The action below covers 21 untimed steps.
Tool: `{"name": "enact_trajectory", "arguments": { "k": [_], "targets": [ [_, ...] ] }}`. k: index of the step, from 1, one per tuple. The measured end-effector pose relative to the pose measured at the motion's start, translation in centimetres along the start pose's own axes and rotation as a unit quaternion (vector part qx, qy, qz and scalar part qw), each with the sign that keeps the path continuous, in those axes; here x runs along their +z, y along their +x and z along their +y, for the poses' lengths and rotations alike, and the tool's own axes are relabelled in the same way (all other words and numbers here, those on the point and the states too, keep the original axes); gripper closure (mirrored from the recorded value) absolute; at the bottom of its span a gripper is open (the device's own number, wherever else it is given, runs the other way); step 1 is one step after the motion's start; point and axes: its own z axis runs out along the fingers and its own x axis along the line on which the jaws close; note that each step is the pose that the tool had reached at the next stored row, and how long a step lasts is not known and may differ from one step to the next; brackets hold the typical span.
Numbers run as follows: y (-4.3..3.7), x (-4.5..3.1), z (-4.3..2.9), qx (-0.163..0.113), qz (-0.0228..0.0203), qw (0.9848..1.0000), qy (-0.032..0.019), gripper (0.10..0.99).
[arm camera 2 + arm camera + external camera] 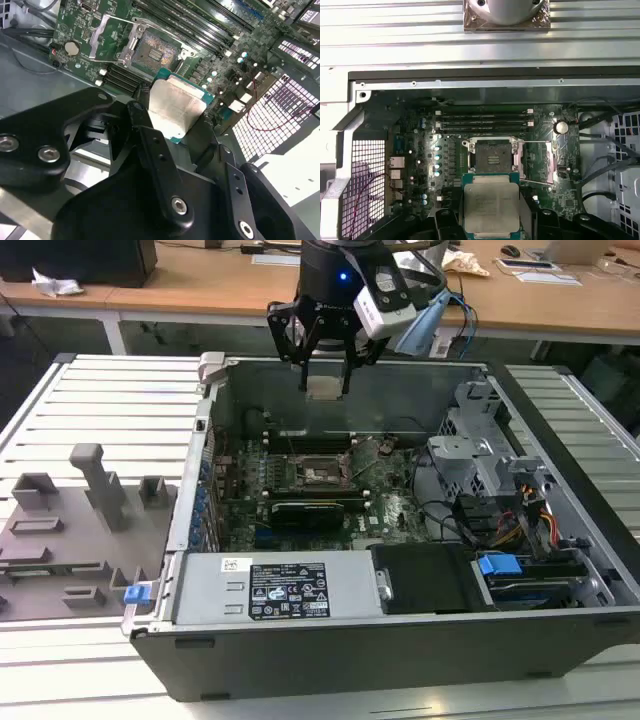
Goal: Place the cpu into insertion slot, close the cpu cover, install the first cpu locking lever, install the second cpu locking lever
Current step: 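Place the cpu into insertion slot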
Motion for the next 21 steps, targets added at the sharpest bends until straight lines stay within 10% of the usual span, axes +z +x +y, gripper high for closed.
{"name": "enact_trajectory", "arguments": {
  "k": [21],
  "targets": [
    [0.04,0.16,0.08,0.062,-0.0055,0.9981,0.0013,0.549]
  ]
}}
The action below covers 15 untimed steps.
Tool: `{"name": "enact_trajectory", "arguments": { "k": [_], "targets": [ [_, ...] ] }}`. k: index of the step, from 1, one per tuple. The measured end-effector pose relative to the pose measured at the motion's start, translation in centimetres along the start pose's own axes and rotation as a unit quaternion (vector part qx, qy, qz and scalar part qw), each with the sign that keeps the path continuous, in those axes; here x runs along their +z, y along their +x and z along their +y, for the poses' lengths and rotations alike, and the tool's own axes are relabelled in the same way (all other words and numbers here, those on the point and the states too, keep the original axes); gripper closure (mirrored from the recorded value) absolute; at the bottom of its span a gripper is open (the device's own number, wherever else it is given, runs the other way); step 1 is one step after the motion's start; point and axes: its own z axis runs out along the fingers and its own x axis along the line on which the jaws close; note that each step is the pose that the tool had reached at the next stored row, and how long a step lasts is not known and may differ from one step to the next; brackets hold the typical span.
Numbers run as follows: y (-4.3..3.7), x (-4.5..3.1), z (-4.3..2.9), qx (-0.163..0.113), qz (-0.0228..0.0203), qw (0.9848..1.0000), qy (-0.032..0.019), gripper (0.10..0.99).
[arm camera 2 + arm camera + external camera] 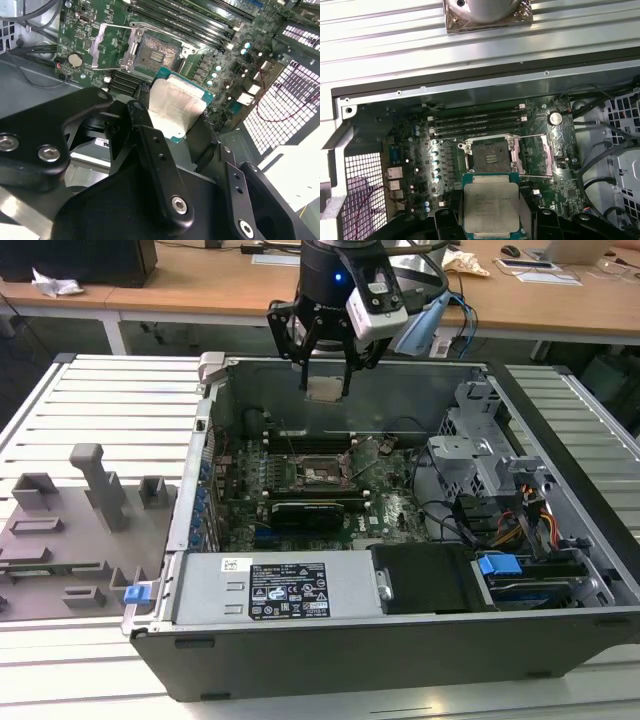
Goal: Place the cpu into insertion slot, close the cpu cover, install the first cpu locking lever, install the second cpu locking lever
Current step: 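Place the cpu into insertion slot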
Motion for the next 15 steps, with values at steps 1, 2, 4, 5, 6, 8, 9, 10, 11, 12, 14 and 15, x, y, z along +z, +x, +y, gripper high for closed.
{"name": "enact_trajectory", "arguments": {
  "k": [1,2,4,5,6,8,9,10,11,12,14,15],
  "targets": [
    [0.0,0.0,0.0,0.003,-0.0003,1.0,0.0,0.549],
    [0.0,0.0,0.0,0.005,-0.0004,1.0,-0.0001,0.549],
    [0.0,0.0,0.0,0.009,-0.0008,1.0,-0.0001,0.549],
    [0.0,0.0,0.0,0.011,-0.0009,0.9999,-0.0002,0.549],
    [0.0,0.0,0.0,0.013,-0.0011,0.9999,-0.0002,0.549],
    [0.0,0.0,0.0,0.016,-0.0014,0.9999,-0.0003,0.549],
    [0.01,0.0,0.0,0.019,-0.0016,0.9998,-0.0003,0.549],
    [0.0,0.0,0.0,0.021,-0.0018,0.9998,-0.0003,0.549],
    [0.0,0.0,0.0,0.022,-0.0019,0.9998,-0.0004,0.549],
    [0.01,0.0,0.0,0.026,-0.0022,0.9997,-0.0005,0.549],
    [0.0,0.0,0.0,0.029,-0.0025,0.9996,-0.0005,0.549],
    [0.0,0.0,0.0,0.032,-0.0027,0.9995,-0.0006,0.549]
  ]
}}
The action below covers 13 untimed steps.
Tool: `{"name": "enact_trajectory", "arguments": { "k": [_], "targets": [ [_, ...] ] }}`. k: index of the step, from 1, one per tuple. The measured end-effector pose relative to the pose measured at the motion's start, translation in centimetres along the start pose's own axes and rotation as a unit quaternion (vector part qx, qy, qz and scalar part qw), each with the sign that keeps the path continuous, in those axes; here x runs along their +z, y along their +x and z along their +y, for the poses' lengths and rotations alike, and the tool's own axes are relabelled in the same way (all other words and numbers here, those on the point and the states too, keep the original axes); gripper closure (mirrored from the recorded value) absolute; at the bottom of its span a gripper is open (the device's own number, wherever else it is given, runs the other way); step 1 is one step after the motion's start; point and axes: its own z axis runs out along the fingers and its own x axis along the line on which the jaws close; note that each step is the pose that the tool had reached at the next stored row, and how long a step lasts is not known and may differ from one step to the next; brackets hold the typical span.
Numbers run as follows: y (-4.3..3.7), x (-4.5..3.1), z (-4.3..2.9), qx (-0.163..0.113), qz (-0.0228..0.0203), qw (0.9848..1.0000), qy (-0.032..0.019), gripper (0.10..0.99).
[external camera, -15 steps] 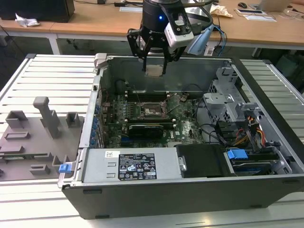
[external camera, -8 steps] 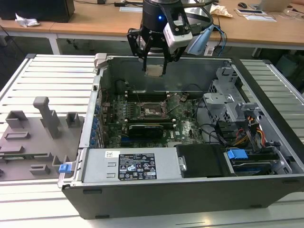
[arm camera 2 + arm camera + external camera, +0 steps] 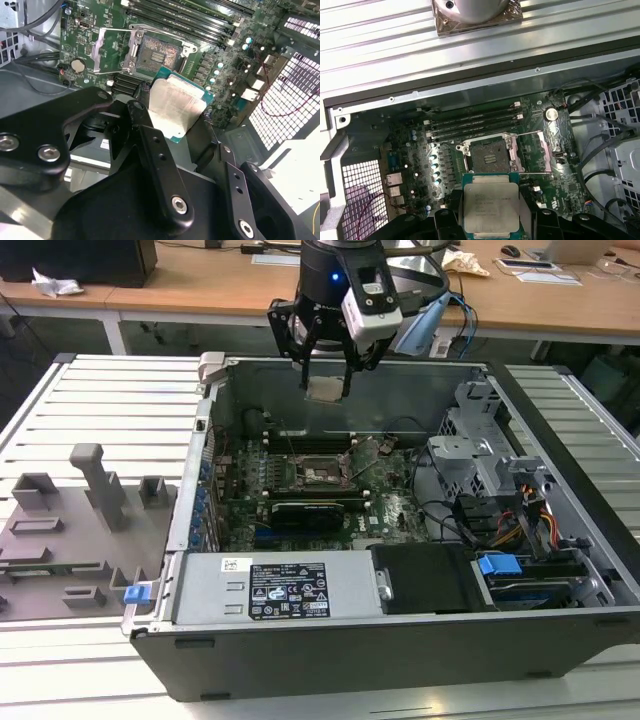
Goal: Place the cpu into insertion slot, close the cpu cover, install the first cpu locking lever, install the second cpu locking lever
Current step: 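Place the cpu into insertion slot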
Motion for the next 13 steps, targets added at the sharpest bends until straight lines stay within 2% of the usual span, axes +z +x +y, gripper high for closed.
{"name": "enact_trajectory", "arguments": {
  "k": [13],
  "targets": [
    [0.0,0.0,0.0,0.024,-0.002,0.9997,-0.0004,0.549]
  ]
}}
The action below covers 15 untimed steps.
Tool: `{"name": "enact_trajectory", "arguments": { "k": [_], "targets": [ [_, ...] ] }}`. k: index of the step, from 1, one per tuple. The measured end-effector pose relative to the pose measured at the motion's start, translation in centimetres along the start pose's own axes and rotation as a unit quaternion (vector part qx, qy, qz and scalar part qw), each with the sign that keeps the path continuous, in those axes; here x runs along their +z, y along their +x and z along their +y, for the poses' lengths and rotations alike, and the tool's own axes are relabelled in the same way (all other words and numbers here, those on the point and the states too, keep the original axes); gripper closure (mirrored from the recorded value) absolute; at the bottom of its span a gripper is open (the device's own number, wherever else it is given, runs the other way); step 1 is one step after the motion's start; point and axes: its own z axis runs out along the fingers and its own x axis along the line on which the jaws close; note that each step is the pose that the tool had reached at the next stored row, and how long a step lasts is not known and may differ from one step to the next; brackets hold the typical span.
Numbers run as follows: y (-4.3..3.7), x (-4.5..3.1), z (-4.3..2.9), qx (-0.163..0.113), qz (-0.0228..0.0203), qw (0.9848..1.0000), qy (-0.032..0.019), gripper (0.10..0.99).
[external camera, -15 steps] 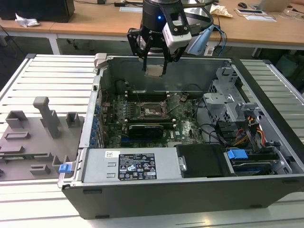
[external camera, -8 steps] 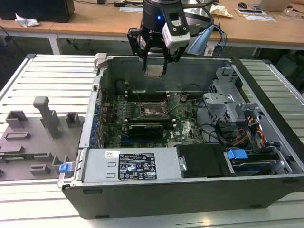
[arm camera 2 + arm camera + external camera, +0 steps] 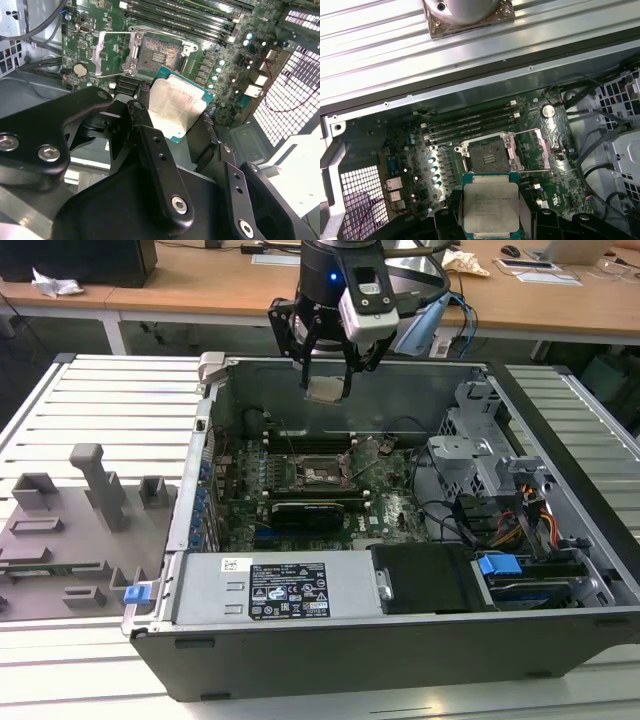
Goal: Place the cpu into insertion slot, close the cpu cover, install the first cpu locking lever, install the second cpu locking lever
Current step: 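Place the cpu into insertion slot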
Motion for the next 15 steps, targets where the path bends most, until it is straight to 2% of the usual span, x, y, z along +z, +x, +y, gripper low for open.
{"name": "enact_trajectory", "arguments": {
  "k": [15],
  "targets": [
    [0.0,0.0,0.0,0.023,-0.002,0.9997,-0.0005,0.549]
  ]
}}
